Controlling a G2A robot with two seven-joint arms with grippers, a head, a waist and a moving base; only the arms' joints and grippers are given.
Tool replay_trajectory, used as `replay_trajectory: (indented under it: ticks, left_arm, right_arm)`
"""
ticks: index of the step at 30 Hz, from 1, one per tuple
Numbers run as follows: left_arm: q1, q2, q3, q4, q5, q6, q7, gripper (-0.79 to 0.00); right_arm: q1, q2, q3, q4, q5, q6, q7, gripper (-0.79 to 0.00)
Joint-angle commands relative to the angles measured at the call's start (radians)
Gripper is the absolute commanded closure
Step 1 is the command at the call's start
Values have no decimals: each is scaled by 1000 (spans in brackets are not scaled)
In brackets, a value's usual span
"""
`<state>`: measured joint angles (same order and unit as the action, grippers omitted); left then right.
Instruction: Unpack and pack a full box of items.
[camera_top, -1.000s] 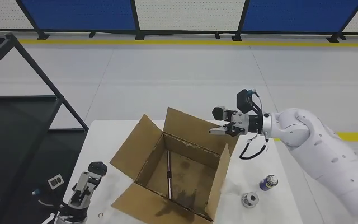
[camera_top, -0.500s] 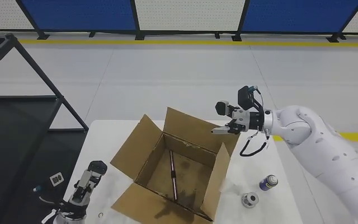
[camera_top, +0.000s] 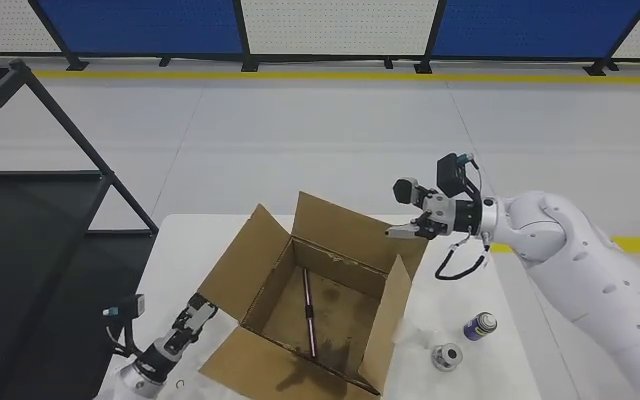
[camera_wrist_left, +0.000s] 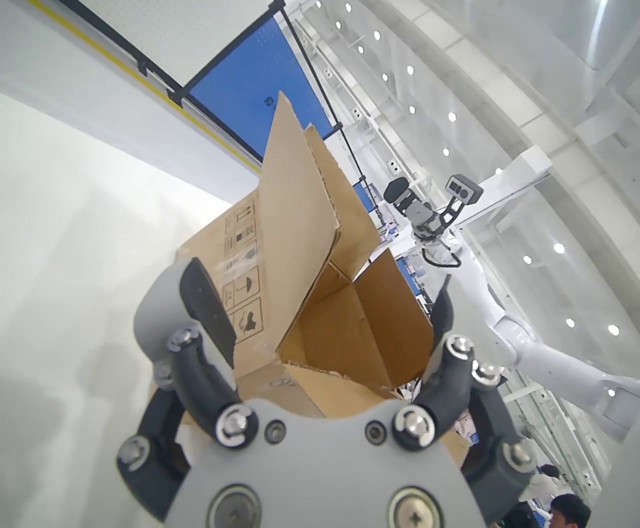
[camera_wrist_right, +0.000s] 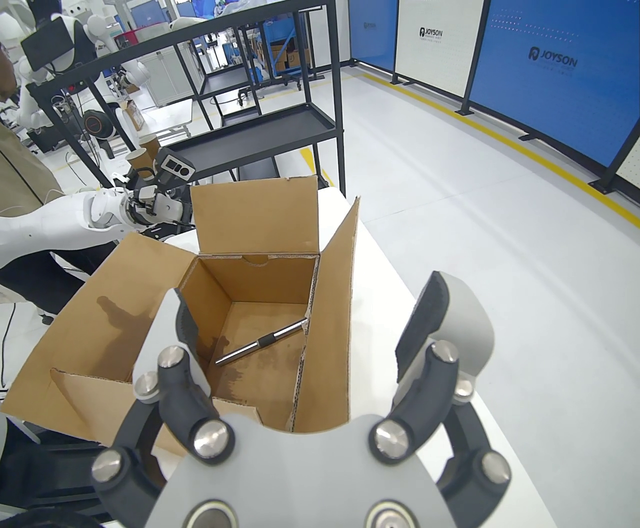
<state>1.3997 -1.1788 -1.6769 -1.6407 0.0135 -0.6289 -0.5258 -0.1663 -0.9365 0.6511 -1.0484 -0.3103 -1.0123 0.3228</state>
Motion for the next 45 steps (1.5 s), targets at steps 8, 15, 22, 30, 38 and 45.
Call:
replay_trajectory:
  ticks: [8, 15, 22, 30, 38, 45]
  left_arm:
    - [-78, 5, 54, 25, 70, 71, -28, -185]
    - [-65, 4, 62, 16, 89, 84, 43, 0]
    - [-12, -7, 83, -10, 65, 69, 214, 0]
    - [24, -15, 104, -5, 78, 49, 312, 0]
    - [40, -26, 118, 16, 60, 15, 420, 0]
    - [33, -37, 135, 38, 37, 2, 506, 0]
  right_arm:
    - [-57, 36, 57, -51, -39, 0, -17, -785]
    - [-94, 56, 96, -92, -53, 0, -18, -785]
    - [-107, 61, 112, -109, -52, 0, -10, -785]
    - [-114, 62, 125, -114, -51, 0, 2, -785]
    - [-145, 78, 161, -120, -35, 0, 22, -785]
    - [-174, 91, 193, -137, -34, 0, 33, -785]
